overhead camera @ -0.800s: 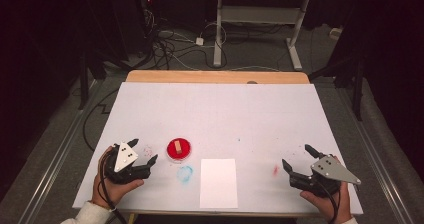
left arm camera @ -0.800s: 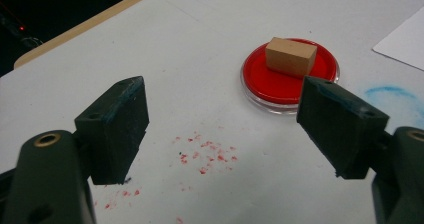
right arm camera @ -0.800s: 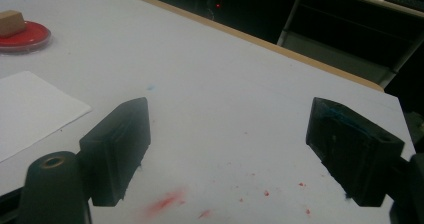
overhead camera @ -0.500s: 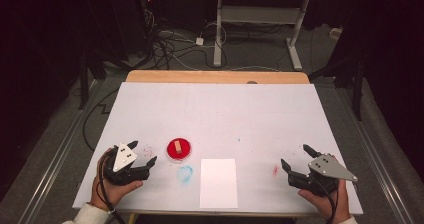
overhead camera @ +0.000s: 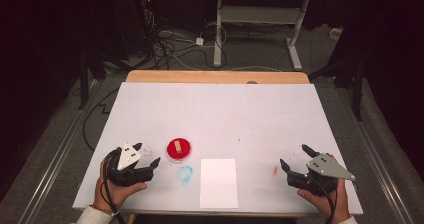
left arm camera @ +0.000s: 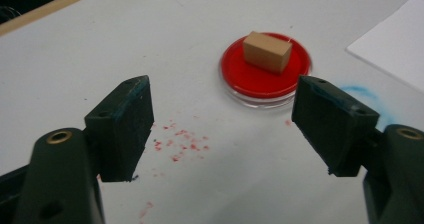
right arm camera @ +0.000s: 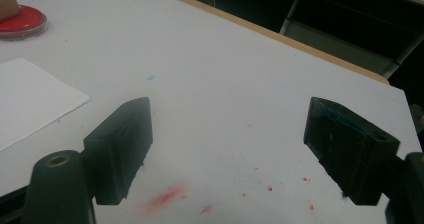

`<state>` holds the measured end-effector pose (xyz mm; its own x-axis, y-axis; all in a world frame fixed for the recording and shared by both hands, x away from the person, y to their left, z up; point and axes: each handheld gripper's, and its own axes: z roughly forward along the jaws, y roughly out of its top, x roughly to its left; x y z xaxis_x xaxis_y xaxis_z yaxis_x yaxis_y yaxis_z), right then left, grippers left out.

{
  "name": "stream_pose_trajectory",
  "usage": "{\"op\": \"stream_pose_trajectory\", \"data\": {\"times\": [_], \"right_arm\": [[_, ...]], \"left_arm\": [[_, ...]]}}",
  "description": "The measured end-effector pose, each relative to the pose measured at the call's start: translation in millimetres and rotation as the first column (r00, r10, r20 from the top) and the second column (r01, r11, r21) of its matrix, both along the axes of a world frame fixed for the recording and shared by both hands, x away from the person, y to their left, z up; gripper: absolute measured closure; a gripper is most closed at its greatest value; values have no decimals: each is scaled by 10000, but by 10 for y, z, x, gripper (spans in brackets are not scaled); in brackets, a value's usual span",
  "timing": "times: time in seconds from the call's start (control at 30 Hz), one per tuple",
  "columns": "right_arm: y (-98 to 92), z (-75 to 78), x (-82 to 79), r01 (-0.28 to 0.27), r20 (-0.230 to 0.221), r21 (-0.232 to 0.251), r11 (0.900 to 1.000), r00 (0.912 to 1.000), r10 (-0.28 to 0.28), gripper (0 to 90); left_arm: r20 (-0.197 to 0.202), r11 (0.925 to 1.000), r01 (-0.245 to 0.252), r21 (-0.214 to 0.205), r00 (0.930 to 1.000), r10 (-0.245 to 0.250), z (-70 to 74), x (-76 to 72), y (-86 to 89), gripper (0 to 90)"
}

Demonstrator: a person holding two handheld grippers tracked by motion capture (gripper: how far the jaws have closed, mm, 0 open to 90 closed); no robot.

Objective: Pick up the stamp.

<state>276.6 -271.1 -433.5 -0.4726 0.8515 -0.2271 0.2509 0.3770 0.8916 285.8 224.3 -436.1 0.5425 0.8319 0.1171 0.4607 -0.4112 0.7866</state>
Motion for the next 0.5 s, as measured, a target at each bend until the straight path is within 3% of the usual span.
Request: {"op": "stream_pose_trajectory", "data": {"times": [0.1, 0.37, 0.5], "right_arm": [[5, -5, 1, 1, -13, -98, 10000, 10000, -1, 203], [21, -15, 9, -9, 13, -266, 9996, 10000, 10, 210], [24, -17, 7, -76, 50, -315, 9995, 10000, 77, 211]], "left_arm": [[-405, 9987, -102, -508, 9991, 82, 39, -13, -105, 256], [-1308, 9983, -499, -297, 9904, 456, -9, 53, -498, 315], [-1410, 9973, -671, -285, 9880, 624, -9, 153, -612, 348]]}}
